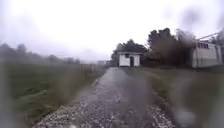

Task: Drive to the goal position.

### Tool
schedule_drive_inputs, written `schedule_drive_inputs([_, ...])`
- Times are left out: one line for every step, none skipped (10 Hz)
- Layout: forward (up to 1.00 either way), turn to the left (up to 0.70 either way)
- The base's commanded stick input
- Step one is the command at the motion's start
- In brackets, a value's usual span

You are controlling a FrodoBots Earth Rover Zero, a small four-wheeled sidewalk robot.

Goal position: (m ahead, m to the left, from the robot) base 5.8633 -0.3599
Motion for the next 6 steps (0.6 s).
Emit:
schedule_drive_inputs([0.85,0.0])
schedule_drive_inputs([0.85,0.0])
schedule_drive_inputs([0.85,0.0])
schedule_drive_inputs([0.85,0.0])
schedule_drive_inputs([0.85,0.0])
schedule_drive_inputs([0.85,0.0])
